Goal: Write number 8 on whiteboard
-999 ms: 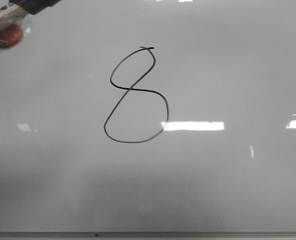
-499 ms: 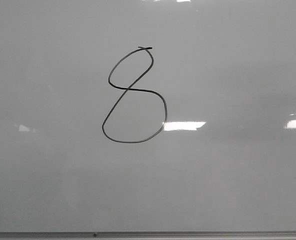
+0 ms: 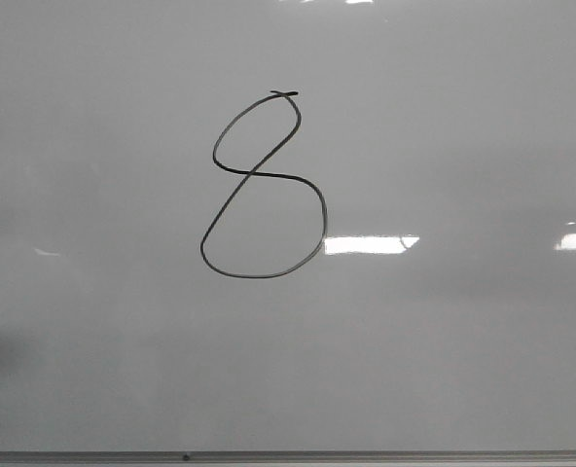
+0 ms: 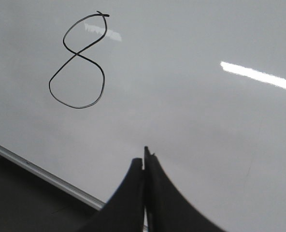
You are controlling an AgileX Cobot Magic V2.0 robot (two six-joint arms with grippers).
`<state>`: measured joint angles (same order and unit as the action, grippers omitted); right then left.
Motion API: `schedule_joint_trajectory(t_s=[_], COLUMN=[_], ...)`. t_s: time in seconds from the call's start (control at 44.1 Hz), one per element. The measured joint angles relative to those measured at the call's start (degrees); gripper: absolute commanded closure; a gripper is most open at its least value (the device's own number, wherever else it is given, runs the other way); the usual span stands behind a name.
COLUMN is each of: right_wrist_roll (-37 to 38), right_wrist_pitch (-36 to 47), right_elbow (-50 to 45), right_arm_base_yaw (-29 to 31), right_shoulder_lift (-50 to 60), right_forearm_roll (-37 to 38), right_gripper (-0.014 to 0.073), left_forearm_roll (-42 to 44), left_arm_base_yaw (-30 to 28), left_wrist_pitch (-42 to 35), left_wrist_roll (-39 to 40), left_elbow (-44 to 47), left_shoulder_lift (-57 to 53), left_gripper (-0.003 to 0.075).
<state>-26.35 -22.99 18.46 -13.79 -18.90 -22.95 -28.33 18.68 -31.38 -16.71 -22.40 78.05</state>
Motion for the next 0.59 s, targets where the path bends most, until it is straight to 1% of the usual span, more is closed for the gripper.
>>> schedule_joint_trajectory(t_s=[0.136,0.227,0.272,0.341,0.477,0.59], right_wrist_roll=[0.00,0.00,0.00,0.00,0.00,0.00], right_wrist_pitch=[0.00,0.00,0.00,0.00,0.00,0.00], right_elbow=[0.00,0.00,0.00,0.00,0.00,0.00], right_arm_base_yaw=[0.00,0.00,0.00,0.00,0.00,0.00], right_shoulder_lift=[0.00,0.00,0.00,0.00,0.00,0.00], right_forearm_roll=[-0.11,-0.11,-0.11,-0.11,-0.11,-0.11], right_gripper=[0.0633,0.0633,0.0633,0.0633,0.0633,0.0633], left_forearm_roll=[9.13,17.09,20.06,22.96,26.76,29.21], left_arm_base_yaw=[-0.40,-1.54,-2.27,-3.20,-5.03,-5.96], left_wrist_pitch=[-5.78,-8.16,-8.84,-9.39,-9.94,-10.92], left_wrist_roll=[13.92,22.53,25.41,28.08,29.52,29.87], left_elbow=[0.00,-0.12,-0.24,-0.45,-0.48,-0.48], left_shoulder_lift=[5.23,7.76,8.98,10.27,12.18,13.04], left_gripper=[0.0687,0.0687,0.0687,0.0687,0.0679,0.0638])
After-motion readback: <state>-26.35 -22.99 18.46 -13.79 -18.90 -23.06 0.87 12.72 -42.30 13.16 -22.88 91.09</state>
